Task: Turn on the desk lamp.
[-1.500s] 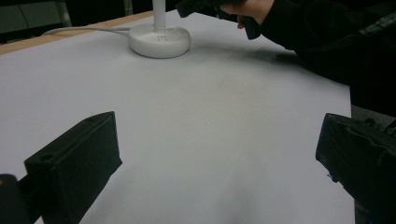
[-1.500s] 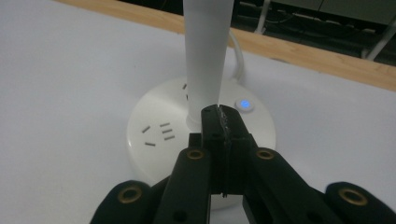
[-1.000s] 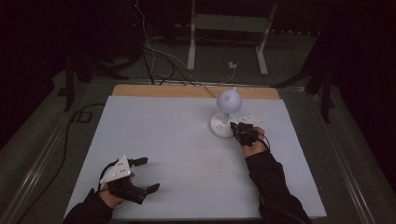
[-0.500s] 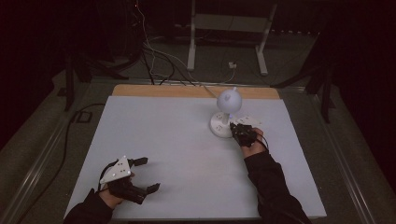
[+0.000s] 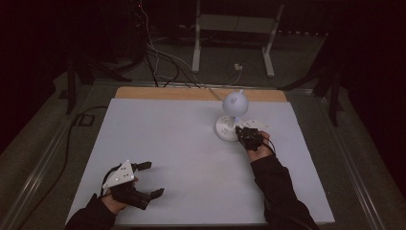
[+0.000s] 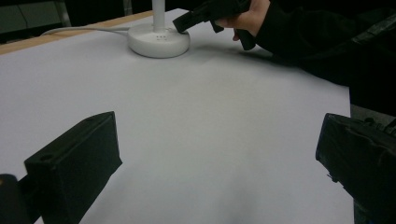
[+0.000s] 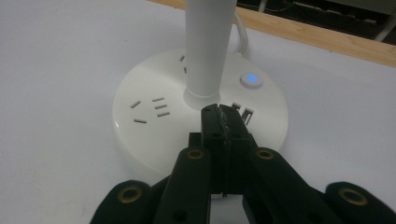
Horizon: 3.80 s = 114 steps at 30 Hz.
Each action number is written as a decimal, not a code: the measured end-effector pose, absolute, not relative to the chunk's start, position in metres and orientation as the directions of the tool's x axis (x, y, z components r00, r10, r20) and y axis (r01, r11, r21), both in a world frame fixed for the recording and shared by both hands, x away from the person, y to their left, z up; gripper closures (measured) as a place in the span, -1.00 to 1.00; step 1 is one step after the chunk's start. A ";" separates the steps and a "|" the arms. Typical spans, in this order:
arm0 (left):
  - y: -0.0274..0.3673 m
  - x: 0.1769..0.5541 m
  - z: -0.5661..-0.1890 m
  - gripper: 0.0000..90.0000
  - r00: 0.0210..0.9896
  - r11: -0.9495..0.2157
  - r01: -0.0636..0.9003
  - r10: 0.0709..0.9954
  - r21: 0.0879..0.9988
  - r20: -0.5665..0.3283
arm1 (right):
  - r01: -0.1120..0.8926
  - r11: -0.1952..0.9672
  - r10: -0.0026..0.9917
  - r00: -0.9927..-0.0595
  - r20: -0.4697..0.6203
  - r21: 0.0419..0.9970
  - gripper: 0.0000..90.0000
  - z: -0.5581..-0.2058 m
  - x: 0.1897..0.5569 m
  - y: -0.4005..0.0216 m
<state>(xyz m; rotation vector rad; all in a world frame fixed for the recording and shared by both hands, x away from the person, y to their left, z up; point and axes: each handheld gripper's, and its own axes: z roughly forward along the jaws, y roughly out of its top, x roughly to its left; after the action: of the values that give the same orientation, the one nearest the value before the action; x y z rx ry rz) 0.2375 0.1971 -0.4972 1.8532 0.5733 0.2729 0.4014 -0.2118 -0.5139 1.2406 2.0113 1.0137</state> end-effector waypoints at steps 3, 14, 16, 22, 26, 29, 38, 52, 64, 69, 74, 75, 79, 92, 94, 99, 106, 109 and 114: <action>0.197 0.237 -0.497 -0.99 0.856 -0.264 0.251 0.510 0.931 -0.086 | 0.481 0.282 0.908 -0.414 -0.068 0.830 1.00 -0.514 0.402 -0.212; 0.197 0.237 -0.497 -0.99 0.855 -0.260 0.250 0.512 0.933 -0.086 | 0.444 0.220 0.915 -0.403 -0.026 0.868 0.79 -0.491 0.399 -0.217; 0.197 0.237 -0.497 -0.99 0.855 -0.260 0.250 0.512 0.933 -0.086 | 0.431 0.213 0.913 -0.408 -0.021 0.877 0.63 -0.488 0.397 -0.219; 0.197 0.238 -0.497 -0.99 0.854 -0.260 0.251 0.513 0.932 -0.087 | 0.381 0.178 0.878 -0.477 0.027 0.907 0.02 -0.484 0.391 -0.224; 0.197 0.237 -0.497 -0.99 0.854 -0.261 0.252 0.513 0.932 -0.087 | 0.367 0.187 0.859 -0.511 0.029 0.911 -0.19 -0.481 0.386 -0.225; 0.197 0.238 -0.497 -0.99 0.854 -0.261 0.252 0.512 0.932 -0.087 | 0.375 0.169 0.859 -0.509 0.050 0.912 -0.43 -0.480 0.382 -0.227; 0.197 0.238 -0.497 -0.99 0.855 -0.261 0.252 0.512 0.932 -0.088 | 0.417 0.219 0.802 -0.592 0.081 0.882 -1.00 -0.478 0.374 -0.225; 0.197 0.237 -0.497 -0.99 0.855 -0.259 0.252 0.512 0.933 -0.089 | 0.422 0.275 0.769 -0.636 0.066 0.864 -1.00 -0.476 0.347 -0.235; 0.197 0.237 -0.497 -0.99 0.855 -0.262 0.252 0.510 0.932 -0.088 | 0.402 0.279 0.741 -0.668 0.071 0.872 -1.00 -0.482 0.314 -0.250; 0.197 0.237 -0.497 -0.99 0.856 -0.264 0.250 0.509 0.932 -0.085 | 0.415 0.293 0.735 -0.674 0.074 0.861 -1.00 -0.489 0.299 -0.258; 0.197 0.237 -0.497 -0.99 0.858 -0.264 0.250 0.507 0.931 -0.086 | 0.441 0.297 0.740 -0.667 0.089 0.847 -1.00 -0.494 0.284 -0.270; 0.196 0.237 -0.497 -0.99 0.858 -0.264 0.249 0.506 0.932 -0.086 | 0.446 0.301 0.741 -0.666 0.088 0.843 -1.00 -0.495 0.282 -0.273; 0.196 0.237 -0.497 -0.99 0.859 -0.265 0.249 0.506 0.931 -0.086 | 0.468 0.300 0.741 -0.663 0.106 0.831 -1.00 -0.498 0.274 -0.281; 0.196 0.237 -0.497 -0.99 0.860 -0.264 0.248 0.504 0.932 -0.086 | 0.515 0.314 0.797 -0.600 0.073 0.798 -1.00 -0.510 0.256 -0.312; 0.196 0.237 -0.497 -0.99 0.860 -0.265 0.248 0.504 0.932 -0.085 | 0.526 0.309 0.803 -0.591 0.078 0.793 -1.00 -0.511 0.254 -0.317; 0.196 0.237 -0.497 -0.99 0.861 -0.269 0.248 0.502 0.931 -0.084 | 0.548 0.314 0.802 -0.591 0.093 0.776 -1.00 -0.517 0.251 -0.325; 0.196 0.237 -0.497 -0.99 0.861 -0.268 0.250 0.501 0.930 -0.087 | 0.532 0.316 0.780 -0.617 0.104 0.786 -1.00 -0.517 0.254 -0.320; 0.196 0.237 -0.497 -0.99 0.861 -0.270 0.250 0.501 0.930 -0.086 | 0.530 0.308 0.779 -0.617 0.110 0.790 -1.00 -0.517 0.254 -0.321; 0.196 0.237 -0.497 -0.99 0.861 -0.269 0.251 0.501 0.930 -0.087 | 0.527 0.301 0.781 -0.615 0.111 0.795 -1.00 -0.516 0.254 -0.322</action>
<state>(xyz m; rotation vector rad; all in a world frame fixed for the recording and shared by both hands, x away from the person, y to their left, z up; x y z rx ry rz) 0.2368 0.1957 -0.4974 1.8617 0.5626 0.2659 0.2538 -0.3219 -0.5160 1.1851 2.2767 1.2161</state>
